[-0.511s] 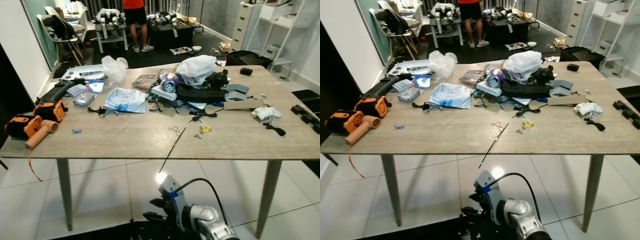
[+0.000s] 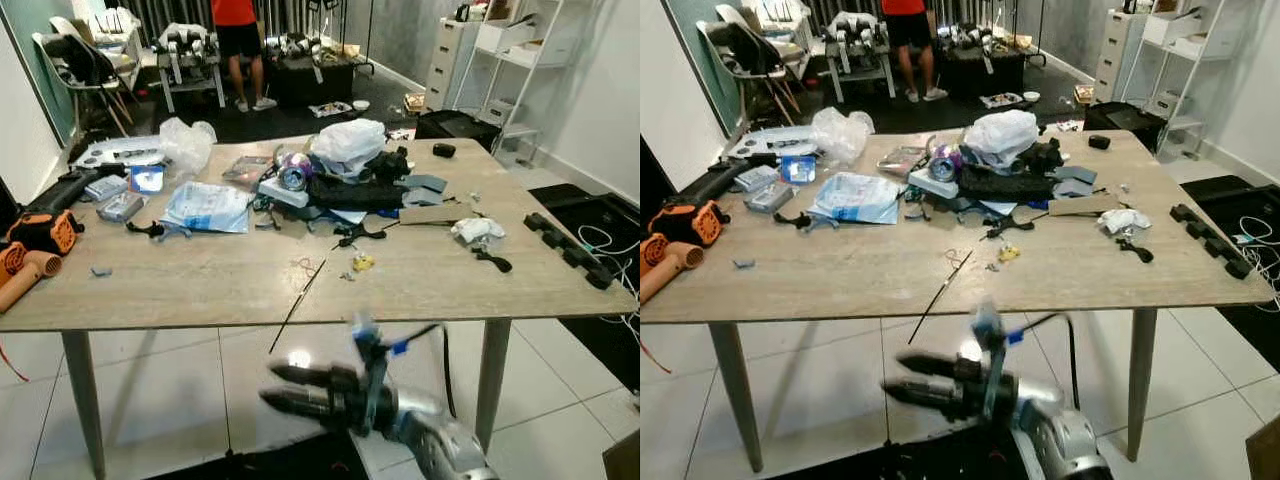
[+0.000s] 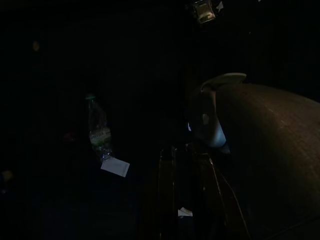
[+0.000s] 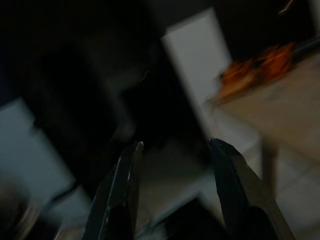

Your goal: Picking trash to rubbish bin

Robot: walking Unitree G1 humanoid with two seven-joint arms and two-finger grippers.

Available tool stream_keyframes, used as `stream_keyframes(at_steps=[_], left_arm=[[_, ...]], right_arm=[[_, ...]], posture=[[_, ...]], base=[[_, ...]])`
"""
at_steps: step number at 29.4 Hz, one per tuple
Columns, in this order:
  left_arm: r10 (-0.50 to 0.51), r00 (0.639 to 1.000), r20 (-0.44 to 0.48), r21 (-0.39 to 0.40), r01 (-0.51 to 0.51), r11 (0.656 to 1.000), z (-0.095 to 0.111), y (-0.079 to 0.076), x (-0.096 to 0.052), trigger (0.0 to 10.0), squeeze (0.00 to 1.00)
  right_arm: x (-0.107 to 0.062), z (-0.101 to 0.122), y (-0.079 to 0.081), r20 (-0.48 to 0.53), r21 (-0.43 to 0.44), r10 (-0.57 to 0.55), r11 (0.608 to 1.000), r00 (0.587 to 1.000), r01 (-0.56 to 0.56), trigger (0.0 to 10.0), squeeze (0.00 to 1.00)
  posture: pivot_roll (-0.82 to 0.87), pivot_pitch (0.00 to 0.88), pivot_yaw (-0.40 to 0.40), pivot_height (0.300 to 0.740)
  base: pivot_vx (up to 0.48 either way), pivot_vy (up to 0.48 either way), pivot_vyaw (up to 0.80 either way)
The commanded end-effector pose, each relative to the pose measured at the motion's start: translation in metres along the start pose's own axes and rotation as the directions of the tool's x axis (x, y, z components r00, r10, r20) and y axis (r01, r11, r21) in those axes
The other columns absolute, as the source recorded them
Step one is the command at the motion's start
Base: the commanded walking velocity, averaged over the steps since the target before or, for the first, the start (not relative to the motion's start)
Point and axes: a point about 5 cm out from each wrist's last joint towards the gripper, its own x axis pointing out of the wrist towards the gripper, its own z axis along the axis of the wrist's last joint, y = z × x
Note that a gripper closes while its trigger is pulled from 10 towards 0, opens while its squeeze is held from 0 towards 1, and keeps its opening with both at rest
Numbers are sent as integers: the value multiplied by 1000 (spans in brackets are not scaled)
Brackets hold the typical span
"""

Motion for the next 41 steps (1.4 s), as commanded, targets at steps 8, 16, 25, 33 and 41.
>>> stream_keyframes(at_steps=[8, 16, 25, 33, 41], left_arm=[[-12, 999, -43, -29, 11, 1000, -16, -6, -1, 10000, 0], [-5, 999, -41, -27, 4, 1000, -16, -7, -1, 10000, 0], [-16, 999, -52, -12, 15, 1000, -17, -5, -2, 10000, 0], [-24, 998, -54, -1, 24, 1000, -16, -10, 0, 10000, 0], [-27, 998, -54, 4, 27, 1000, -15, -9, 0, 10000, 0]], right_arm=[[-22, 52, -49, 196, -148, -441, 870, 876, 471, 10000, 1000], [-31, 61, -60, 185, -235, -587, 753, 788, 615, 10000, 1000], [-30, 47, -63, 167, -237, -621, 728, 765, 643, 10000, 0], [-29, 46, -64, 165, -239, -624, 726, 764, 645, 10000, 0], [-25, 43, -61, 159, -250, -594, 749, 789, 614, 10000, 0]], posture=[[-90, 157, 28, 740], [-88, 159, 27, 740], [-90, 161, 31, 740], [-90, 157, 31, 740], [-90, 156, 33, 740]], base=[[0, 0, 0], [0, 0, 0], [0, 0, 0], [0, 0, 0], [192, 0, 0]])
